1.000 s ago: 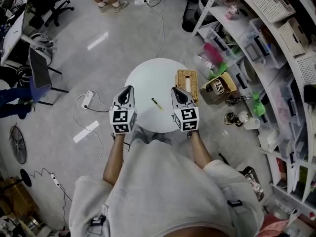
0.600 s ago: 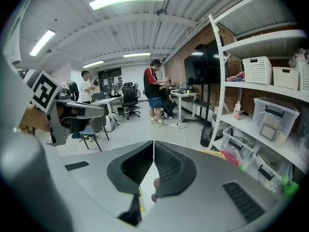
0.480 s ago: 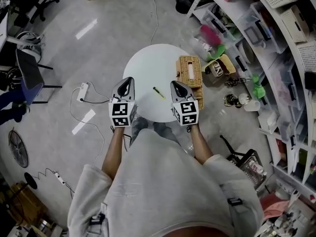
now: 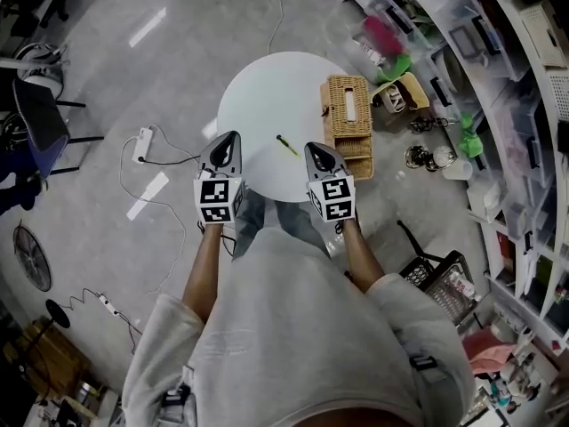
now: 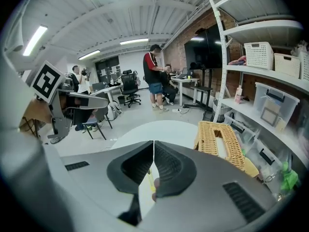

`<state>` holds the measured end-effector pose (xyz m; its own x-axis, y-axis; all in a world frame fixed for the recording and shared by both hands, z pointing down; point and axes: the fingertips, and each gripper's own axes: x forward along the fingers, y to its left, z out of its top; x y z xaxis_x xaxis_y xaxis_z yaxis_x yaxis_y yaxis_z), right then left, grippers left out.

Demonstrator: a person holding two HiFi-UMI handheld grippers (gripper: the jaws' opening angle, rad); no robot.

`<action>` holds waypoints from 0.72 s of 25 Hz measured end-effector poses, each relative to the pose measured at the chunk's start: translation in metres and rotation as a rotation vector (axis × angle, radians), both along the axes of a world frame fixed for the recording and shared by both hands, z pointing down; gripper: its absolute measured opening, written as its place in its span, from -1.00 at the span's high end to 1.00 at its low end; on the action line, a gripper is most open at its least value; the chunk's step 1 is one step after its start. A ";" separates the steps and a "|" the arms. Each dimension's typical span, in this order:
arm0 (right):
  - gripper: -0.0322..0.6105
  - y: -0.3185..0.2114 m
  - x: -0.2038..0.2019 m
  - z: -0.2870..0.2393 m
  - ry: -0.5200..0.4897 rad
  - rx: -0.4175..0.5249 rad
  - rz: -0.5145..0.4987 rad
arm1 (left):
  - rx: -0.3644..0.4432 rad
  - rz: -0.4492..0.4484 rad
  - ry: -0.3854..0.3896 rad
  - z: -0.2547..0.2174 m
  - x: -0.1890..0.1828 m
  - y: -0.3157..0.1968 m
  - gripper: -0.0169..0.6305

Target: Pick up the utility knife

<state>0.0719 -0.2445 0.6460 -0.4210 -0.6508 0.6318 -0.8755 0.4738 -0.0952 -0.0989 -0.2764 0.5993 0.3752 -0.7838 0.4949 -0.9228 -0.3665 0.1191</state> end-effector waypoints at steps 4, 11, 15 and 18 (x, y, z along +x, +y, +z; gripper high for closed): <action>0.80 0.014 -0.001 0.017 0.055 -0.036 -0.053 | -0.025 -0.004 0.003 0.013 0.001 0.009 0.88; 0.80 0.037 -0.016 0.050 0.224 -0.078 -0.240 | -0.053 -0.012 0.002 0.027 -0.004 0.022 0.88; 0.65 0.049 -0.029 0.064 0.185 -0.153 -0.311 | -0.060 -0.016 0.003 0.030 -0.006 0.026 0.89; 0.25 0.054 -0.031 0.071 0.168 -0.190 -0.316 | -0.065 -0.017 0.004 0.032 -0.007 0.029 0.89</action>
